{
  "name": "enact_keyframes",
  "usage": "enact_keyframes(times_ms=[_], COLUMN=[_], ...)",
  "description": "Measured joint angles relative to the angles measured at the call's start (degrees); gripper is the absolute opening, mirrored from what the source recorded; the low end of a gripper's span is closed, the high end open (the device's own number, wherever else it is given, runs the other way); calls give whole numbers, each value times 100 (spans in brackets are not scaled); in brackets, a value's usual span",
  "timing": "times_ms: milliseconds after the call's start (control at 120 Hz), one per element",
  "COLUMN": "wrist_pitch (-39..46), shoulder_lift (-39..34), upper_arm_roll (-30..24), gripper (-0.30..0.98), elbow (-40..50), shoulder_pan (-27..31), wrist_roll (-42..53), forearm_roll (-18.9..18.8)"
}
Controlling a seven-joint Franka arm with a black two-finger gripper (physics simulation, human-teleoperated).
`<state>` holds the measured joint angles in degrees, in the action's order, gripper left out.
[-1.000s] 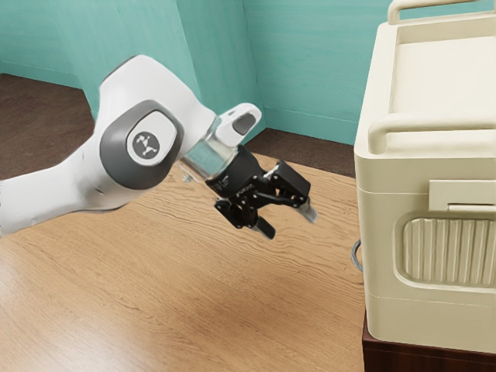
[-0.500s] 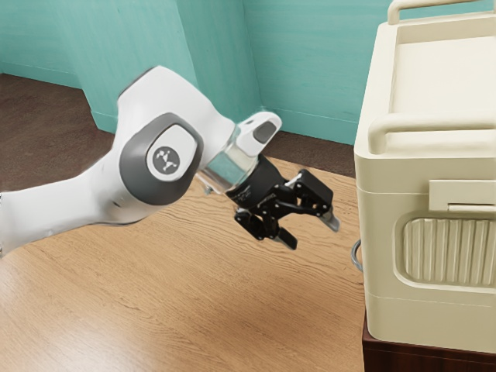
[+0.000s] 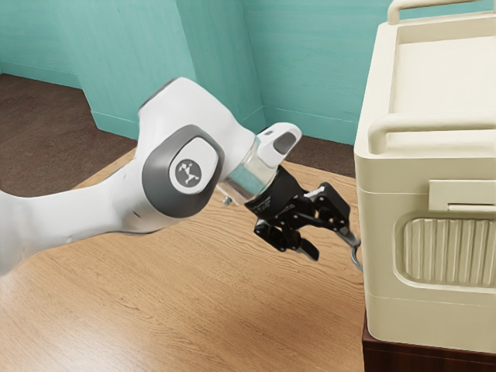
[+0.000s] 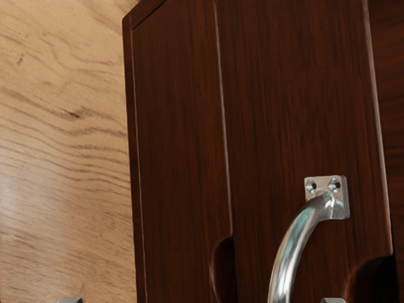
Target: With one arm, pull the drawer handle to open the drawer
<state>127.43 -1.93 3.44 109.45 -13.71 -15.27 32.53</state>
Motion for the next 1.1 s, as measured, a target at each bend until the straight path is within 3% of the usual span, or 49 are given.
enact_keyframes(times_ms=[617, 917, 1100], wrist_pitch=[-11, -34, -83], shoulder_lift=[214, 153, 100], upper_arm_roll=[-174, -49, 139], gripper=[41, 16, 7], elbow=[-50, -12, 8], shoulder_pan=[-102, -209, -358], wrist_roll=[-256, -361, -427], forearm_roll=[-108, -241, -343])
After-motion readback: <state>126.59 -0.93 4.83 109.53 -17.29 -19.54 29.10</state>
